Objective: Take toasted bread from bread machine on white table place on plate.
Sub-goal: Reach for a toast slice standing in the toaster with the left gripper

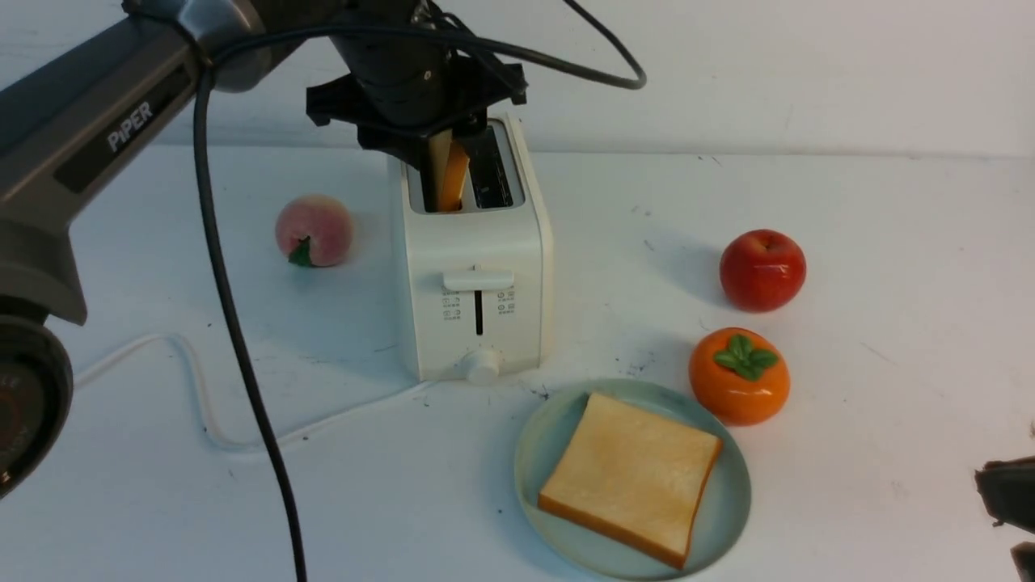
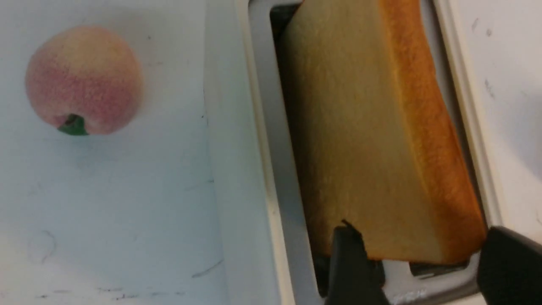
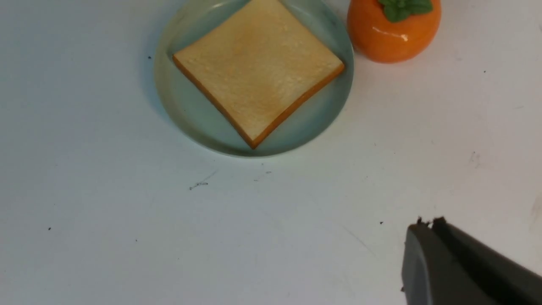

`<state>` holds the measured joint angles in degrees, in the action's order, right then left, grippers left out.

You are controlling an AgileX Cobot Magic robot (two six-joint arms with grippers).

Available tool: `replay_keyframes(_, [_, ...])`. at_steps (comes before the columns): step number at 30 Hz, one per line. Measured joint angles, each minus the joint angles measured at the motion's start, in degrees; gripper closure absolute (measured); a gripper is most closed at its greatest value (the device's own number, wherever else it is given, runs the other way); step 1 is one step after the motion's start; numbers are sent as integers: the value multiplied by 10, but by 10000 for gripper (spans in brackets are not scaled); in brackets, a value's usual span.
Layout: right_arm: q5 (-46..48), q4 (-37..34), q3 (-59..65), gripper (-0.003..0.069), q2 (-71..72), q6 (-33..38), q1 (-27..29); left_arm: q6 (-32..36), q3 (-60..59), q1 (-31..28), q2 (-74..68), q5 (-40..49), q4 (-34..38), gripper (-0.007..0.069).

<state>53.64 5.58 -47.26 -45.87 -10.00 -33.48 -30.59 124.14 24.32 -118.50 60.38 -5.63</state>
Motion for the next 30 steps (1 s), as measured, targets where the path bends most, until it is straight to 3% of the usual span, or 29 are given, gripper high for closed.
replay_keyframes(11, [0, 0, 0, 661, 0, 0, 0, 0, 0, 4, -22, -33, 9, 232])
replay_keyframes(22, [0, -2, 0, 657, 0, 0, 0, 0, 9, 3, 15, 0, -48, 232])
replay_keyframes(30, [0, -4, 0, 657, 0, 0, 0, 0, 18, 2, 17, -11, -34, 232])
